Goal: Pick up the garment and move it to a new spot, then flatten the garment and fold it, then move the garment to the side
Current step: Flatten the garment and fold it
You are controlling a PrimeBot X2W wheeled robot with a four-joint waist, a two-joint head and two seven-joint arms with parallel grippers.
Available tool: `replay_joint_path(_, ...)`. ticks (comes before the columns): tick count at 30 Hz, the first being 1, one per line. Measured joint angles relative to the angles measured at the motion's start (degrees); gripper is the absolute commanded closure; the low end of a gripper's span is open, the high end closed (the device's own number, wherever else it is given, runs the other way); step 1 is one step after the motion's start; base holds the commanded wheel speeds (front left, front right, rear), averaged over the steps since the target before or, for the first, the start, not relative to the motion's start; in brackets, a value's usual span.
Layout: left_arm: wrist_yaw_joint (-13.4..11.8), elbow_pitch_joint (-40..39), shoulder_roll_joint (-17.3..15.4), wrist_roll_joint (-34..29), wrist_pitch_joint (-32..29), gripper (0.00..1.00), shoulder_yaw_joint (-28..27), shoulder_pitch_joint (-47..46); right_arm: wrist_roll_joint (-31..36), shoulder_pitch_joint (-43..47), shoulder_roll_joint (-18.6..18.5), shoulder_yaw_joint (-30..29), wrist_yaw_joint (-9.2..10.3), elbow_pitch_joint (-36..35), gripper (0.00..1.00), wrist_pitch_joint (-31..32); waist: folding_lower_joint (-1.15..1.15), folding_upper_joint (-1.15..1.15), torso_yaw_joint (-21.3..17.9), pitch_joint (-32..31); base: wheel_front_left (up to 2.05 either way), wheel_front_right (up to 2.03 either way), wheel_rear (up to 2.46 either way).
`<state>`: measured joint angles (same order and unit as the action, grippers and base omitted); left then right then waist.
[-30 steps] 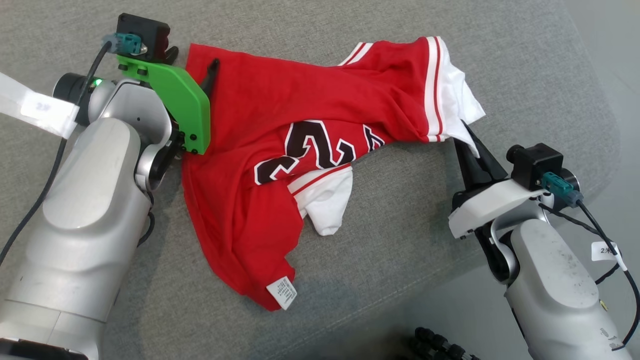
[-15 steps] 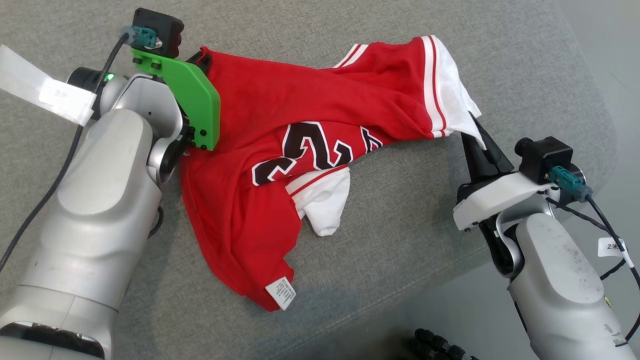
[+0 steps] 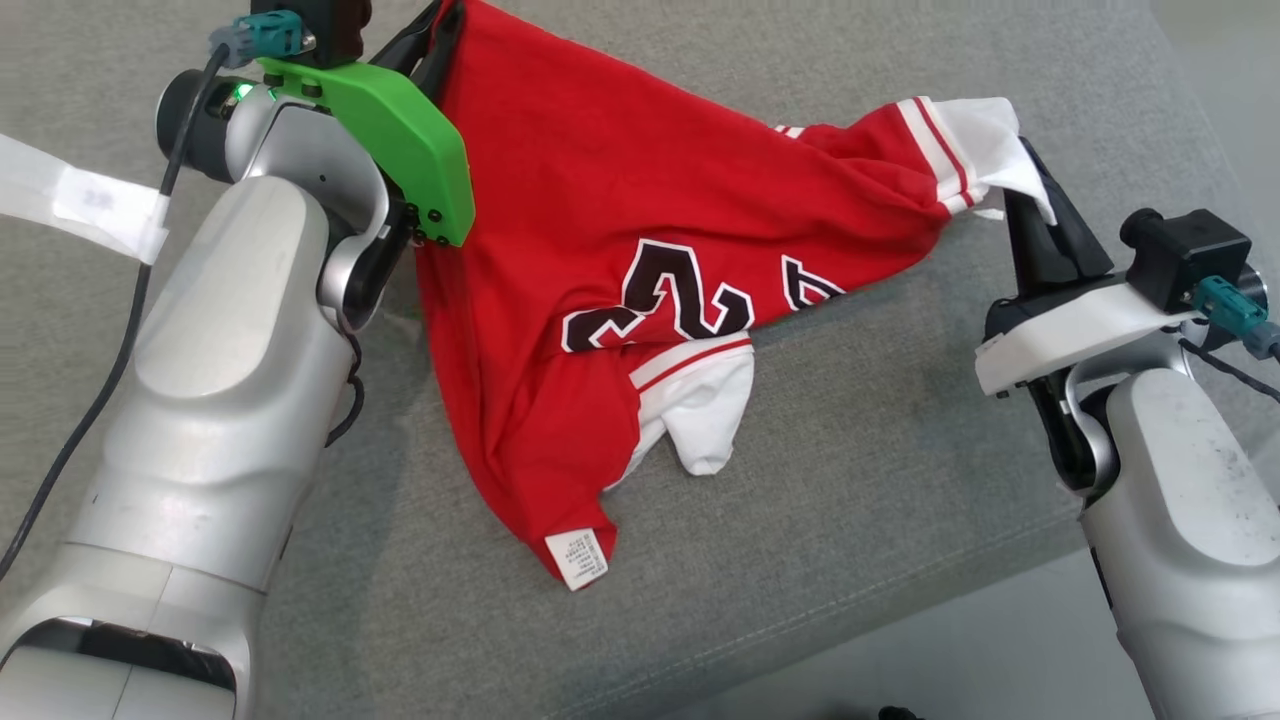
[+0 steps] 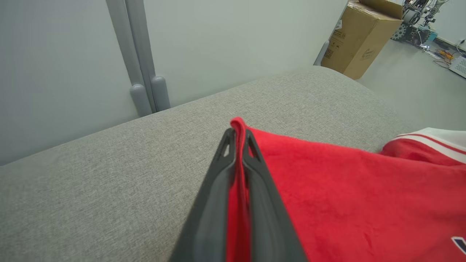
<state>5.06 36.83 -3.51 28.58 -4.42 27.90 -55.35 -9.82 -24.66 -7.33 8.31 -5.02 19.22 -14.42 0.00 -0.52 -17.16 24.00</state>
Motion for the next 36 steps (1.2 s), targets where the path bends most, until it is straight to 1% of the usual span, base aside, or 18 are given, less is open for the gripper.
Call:
replay_joint_path(2,0.02,0.66,-0.64,-0.01,0.47,1.0,-0.05,0.01,0.29,-0.8,-0.74,0.22,-0.04,0.24,1.0,0.0,0.0,0.0,1.14,-1.13,0.0,0.0,0.0)
replay_joint_path(5,0.04,1.66,-1.72,0.29,0.55,1.0,-0.75,0.1,0.92,-2.72,-1.85,1.46,-0.62,0.63,1.0,0.0,0.0,0.0,2.96,-2.94,0.0,0.0,0.0)
replay_joint_path(11,0.05,1.52,-4.64,2.11,2.37,1.0,-4.04,0.08,1.93,-6.97,-3.94,3.11,-1.52,1.68,1.0,0.0,0.0,0.0,6.88,-6.87,0.0,0.0,0.0)
replay_joint_path(15,0.51,0.49,-5.55,2.49,4.19,1.0,-5.46,-0.16,2.4,-10.11,-5.44,3.14,-1.54,1.64,1.0,-0.01,0.0,0.0,9.67,-9.64,0.0,0.0,0.0)
replay_joint_path(19,0.82,-2.46,-5.75,3.72,6.71,1.0,-7.2,-1.46,2.1,-12.83,-6.19,1.94,-1.56,-1.58,1.0,-0.02,0.0,0.0,12.59,-12.35,0.0,0.0,0.0)
replay_joint_path(22,1.01,-3.78,-6.25,6.21,6.99,1.0,-8.05,-1.4,-0.21,-14.05,-6.1,2.86,-2.04,-5.59,1.0,-0.24,0.0,0.0,14.7,-14.4,0.0,0.0,0.0)
replay_joint_path(25,1.49,-4.07,-6.13,9.68,4.5,1.0,-8.26,2.18,-3.07,-11.07,-5.45,4.92,-2.12,-5.08,1.0,-0.14,0.0,0.0,16.64,-16.35,0.0,0.0,0.0)
replay_joint_path(27,1.51,-4.21,-5.54,12.77,2.86,1.0,-9.03,7.37,-5.41,-6.22,-5.21,5.59,-2.12,-4.78,1.0,0.97,0.0,0.0,17.88,-17.43,0.0,0.0,0.0)
replay_joint_path(29,1.56,-4.91,-4.67,17.29,1.29,1.0,-9.84,13.17,-7.5,-1.42,-5.25,6.82,-2.11,-4.65,1.0,2.16,0.0,0.0,18.92,-18.4,0.0,0.0,0.0)
replay_joint_path(31,1.66,-6.21,-4.05,20.51,-1.32,1.0,-8.92,18.42,-10.33,2.67,-5.65,10.02,-2.11,-5.38,1.0,3.42,0.0,0.0,19.71,-19.18,0.0,0.0,0.0)
replay_joint_path(34,2.07,-8.68,-4.36,21.11,-4.76,1.0,-5.55,25.42,-15.04,7.47,-7.35,18.35,-2.12,-9.16,1.0,4.98,0.0,0.0,20.41,-19.85,0.0,0.0,0.0)
replay_joint_path(36,2.07,-10.31,-5.27,22.03,-6.25,1.0,-5.05,29.3,-18.23,9.14,-8.71,21.67,-2.12,-12.23,1.0,5.71,0.0,0.0,20.3,-19.84,0.0,0.0,0.0)
